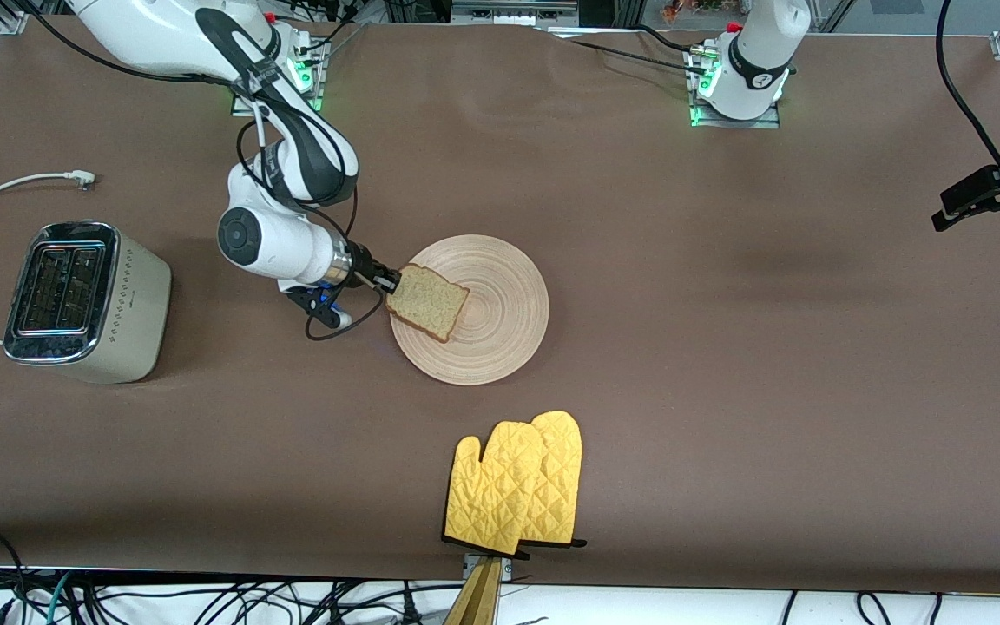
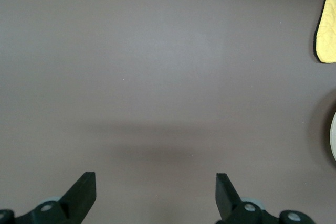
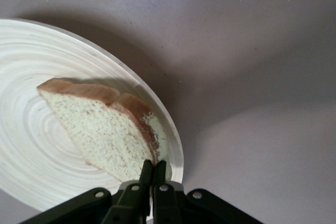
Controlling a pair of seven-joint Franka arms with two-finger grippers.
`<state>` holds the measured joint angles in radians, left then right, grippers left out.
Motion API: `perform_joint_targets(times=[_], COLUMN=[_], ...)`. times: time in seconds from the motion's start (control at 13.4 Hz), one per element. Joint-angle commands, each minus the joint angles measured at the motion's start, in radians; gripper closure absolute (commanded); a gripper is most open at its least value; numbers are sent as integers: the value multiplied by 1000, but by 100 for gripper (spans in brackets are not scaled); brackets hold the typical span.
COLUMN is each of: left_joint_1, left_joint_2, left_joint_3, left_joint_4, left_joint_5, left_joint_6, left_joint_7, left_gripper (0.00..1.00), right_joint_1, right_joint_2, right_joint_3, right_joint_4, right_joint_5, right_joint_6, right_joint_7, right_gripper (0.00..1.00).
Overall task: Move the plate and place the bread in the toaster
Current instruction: 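Lift the bread with the right gripper and carry it over the toaster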
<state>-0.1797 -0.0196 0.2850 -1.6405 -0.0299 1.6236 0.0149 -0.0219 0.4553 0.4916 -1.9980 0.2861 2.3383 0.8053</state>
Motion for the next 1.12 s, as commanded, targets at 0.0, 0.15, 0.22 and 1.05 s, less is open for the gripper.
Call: perform_joint_targets(times=[0.0, 0.15, 0.22, 1.05], left_joint_1=[8, 8, 8, 6], left_joint_2=[10, 12, 12, 13], left_joint_3=[-10, -13, -13, -13], left_joint_4=[31, 31, 31, 31], left_joint_5=[18, 19, 19, 31], left_joint_6=[-27, -27, -27, -22], left_joint_7=[-4, -7, -7, -3], left_gripper=[0, 0, 0, 0], right_joint_1=[-4, -4, -6, -73], right_joint_2=[-17, -38, -43, -46], right_joint_3=[-10, -39, -45, -293], right_joint_4=[54, 114, 163, 677], right_joint_5=[2, -18, -33, -208], right_joint_6=[-92, -186, -256, -961], right_joint_7=[-12, -14, -12, -438], right_gripper=[100, 100, 100, 100])
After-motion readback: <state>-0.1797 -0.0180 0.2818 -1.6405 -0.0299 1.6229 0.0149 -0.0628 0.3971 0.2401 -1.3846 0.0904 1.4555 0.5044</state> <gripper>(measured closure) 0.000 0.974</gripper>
